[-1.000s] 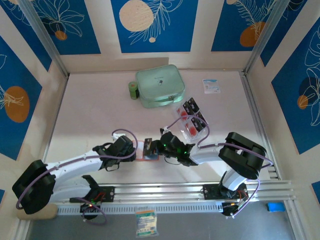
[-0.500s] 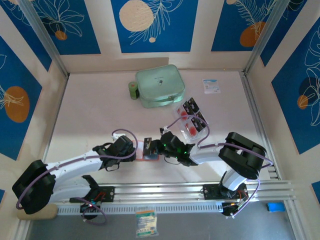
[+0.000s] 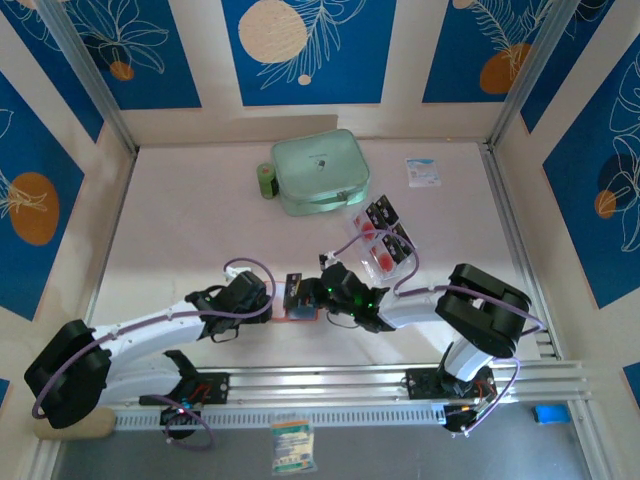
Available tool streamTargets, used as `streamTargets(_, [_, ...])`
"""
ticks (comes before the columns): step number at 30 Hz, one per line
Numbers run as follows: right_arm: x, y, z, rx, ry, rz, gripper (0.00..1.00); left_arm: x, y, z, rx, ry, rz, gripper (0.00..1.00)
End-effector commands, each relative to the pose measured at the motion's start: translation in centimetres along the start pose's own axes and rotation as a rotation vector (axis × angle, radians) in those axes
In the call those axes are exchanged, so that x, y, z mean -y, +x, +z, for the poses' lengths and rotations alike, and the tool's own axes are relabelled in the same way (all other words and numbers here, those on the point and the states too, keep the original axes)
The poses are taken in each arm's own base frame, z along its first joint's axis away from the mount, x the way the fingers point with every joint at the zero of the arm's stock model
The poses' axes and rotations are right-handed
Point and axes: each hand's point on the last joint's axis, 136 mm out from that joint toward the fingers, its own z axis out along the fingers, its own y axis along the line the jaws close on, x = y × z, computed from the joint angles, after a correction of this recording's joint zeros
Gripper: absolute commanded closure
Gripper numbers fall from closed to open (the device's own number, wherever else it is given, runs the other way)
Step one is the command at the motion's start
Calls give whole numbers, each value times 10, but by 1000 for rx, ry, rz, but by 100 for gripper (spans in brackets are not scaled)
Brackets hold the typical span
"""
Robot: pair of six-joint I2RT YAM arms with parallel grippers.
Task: Put the credit cards into the card holder
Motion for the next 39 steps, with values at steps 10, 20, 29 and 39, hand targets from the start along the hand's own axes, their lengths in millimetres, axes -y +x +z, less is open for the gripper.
streamTargets(10, [6, 4, 7, 12, 7, 42, 100, -5, 1, -1, 0, -8, -20, 16])
streamTargets(20, [12, 5, 0, 29, 21, 47, 100, -6, 2, -1, -2, -10, -20, 16])
streamTargets(29, [16, 8, -1, 32, 34, 53, 100, -6, 2, -1, -1, -9, -22, 16])
streamTargets(39, [20, 13, 3, 19, 42, 69, 100, -5, 2, -1, -1, -6, -23, 16])
